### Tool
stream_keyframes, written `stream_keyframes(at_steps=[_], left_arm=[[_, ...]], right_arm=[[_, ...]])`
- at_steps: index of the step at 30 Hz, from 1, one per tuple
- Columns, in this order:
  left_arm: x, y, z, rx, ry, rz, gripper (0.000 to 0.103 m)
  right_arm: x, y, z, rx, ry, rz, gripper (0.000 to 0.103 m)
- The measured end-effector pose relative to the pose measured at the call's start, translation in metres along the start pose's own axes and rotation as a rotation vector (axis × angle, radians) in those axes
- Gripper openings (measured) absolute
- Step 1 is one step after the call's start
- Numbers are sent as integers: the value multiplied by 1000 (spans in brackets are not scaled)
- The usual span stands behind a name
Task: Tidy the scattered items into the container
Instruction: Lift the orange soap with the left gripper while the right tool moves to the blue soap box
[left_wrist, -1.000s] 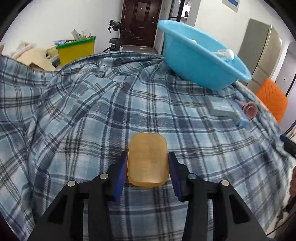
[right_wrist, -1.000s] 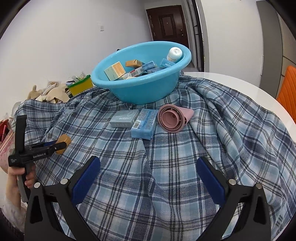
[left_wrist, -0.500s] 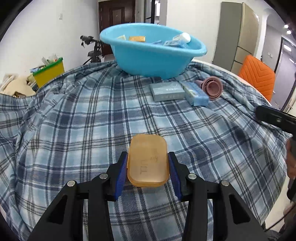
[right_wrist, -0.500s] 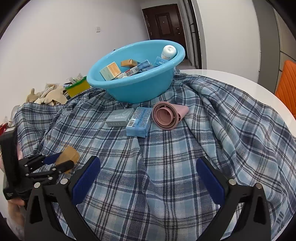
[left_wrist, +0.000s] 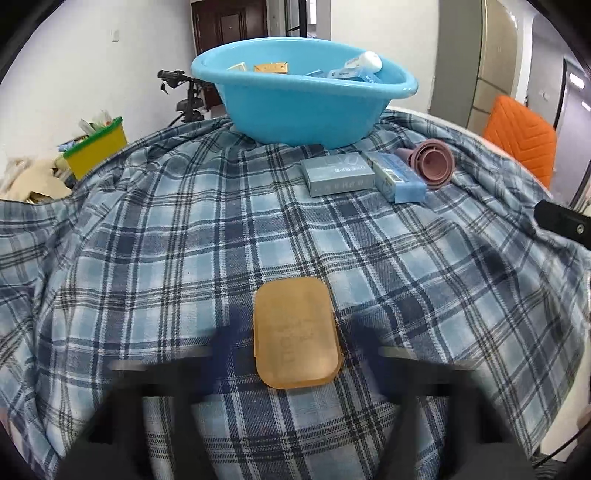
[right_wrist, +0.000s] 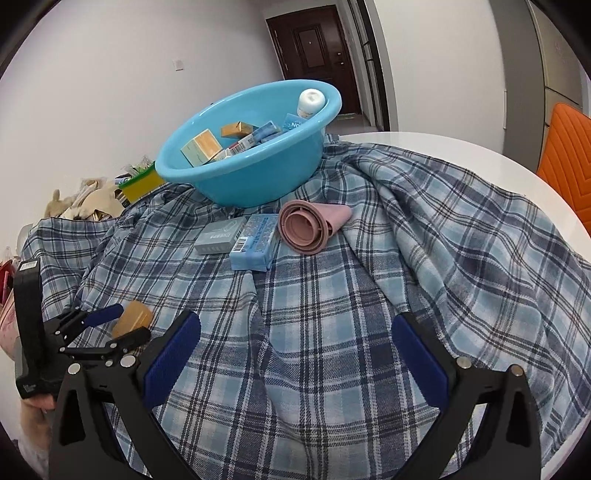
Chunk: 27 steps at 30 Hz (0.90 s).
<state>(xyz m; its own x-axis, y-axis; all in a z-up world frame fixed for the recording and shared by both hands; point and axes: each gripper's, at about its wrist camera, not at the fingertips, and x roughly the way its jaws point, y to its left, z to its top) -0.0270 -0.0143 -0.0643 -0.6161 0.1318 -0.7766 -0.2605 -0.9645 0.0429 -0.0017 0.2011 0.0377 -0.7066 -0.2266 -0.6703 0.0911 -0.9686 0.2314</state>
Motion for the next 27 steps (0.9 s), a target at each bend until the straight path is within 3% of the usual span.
stream_keyframes(at_steps=[7,11,15,22,25,27], left_arm=[[-19,5,9,-45,-31,-20,45],[-30,5,17,-64,-80,11,45],[-35,8,28,-154,-96,-30,45],[-35,1,33,-112,-93,0,45],[-31,7,31,-133,-84,6,45],[-28,12,30,-161,-78,1,45]], right_arm=[[0,6,14,-66,0,-53,103],[8,15,25,-91,12,-79,103],[28,32,34,-98,43,-43,103],[68,56,47,-108,108,-45,103],[84,59,52,-89,131,-61,96],[94,60,53,-91,146,-76,83]])
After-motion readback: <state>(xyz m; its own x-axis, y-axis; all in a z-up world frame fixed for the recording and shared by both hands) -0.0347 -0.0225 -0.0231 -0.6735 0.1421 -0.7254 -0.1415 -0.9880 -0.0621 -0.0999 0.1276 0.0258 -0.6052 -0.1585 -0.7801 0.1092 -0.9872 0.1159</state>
